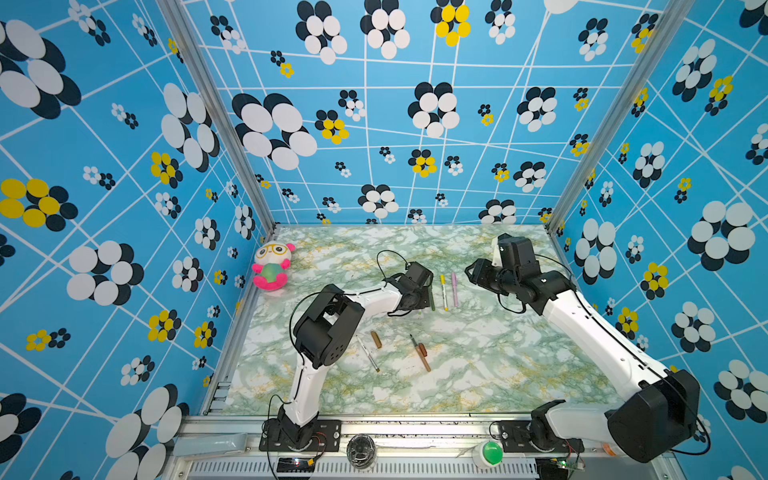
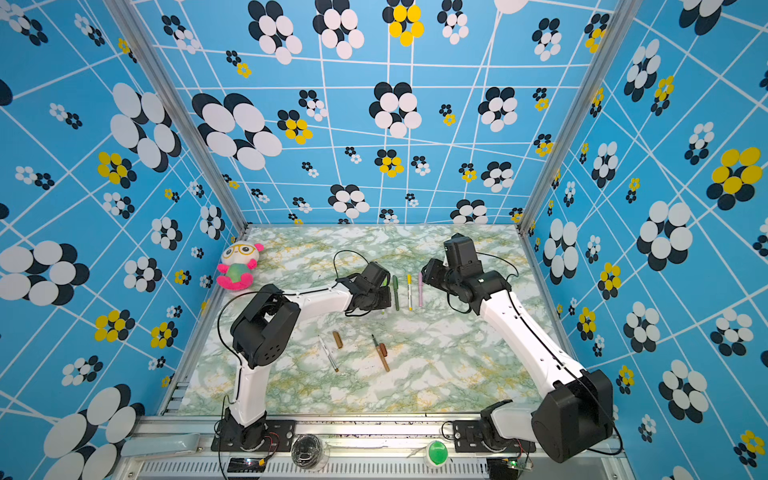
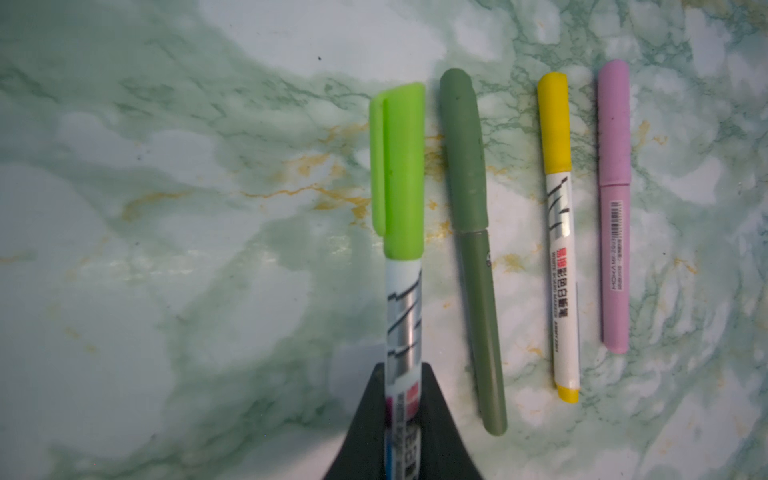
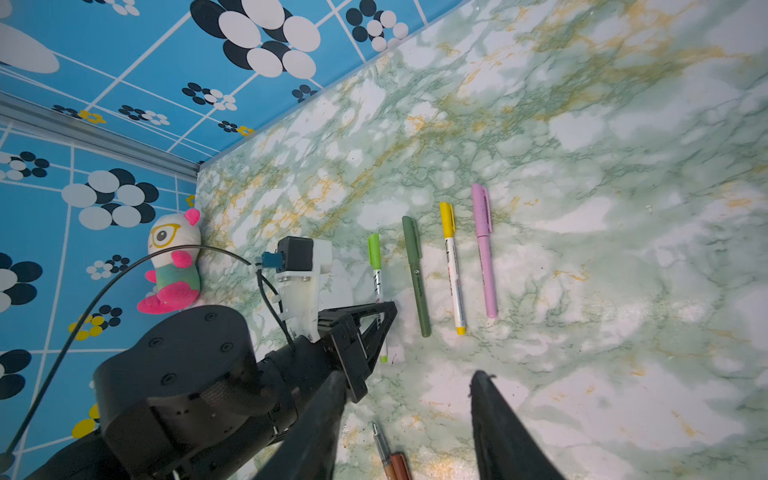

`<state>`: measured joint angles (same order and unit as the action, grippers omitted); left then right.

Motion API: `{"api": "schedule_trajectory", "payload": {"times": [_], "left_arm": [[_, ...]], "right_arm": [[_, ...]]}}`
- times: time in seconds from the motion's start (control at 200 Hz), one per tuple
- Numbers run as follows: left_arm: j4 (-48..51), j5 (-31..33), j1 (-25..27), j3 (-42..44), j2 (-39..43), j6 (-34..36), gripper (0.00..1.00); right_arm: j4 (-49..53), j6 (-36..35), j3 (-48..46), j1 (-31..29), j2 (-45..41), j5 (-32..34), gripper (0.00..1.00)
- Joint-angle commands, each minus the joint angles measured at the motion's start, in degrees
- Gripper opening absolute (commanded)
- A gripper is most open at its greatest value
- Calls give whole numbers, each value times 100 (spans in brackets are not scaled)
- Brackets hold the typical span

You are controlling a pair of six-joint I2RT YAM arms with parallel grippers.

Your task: Insert the pens into the pen caps

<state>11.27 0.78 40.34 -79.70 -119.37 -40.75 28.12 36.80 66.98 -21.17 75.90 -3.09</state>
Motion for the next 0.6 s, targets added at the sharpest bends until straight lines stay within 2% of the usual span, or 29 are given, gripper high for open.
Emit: {"api": "schedule_trajectory", "payload": {"times": [0.0, 0.32, 0.6], "left_arm": [[335, 258, -63, -214, -179, 72, 19], [438, 407, -135, -294, -327, 97, 25], [363, 290, -168, -265, -385, -17, 21]], "right_arm": [[-41, -63, -102, 49, -171, 28, 51], [-107, -50, -229, 77, -233, -32, 51], [-139, -20, -221, 87, -225, -85, 51]]}}
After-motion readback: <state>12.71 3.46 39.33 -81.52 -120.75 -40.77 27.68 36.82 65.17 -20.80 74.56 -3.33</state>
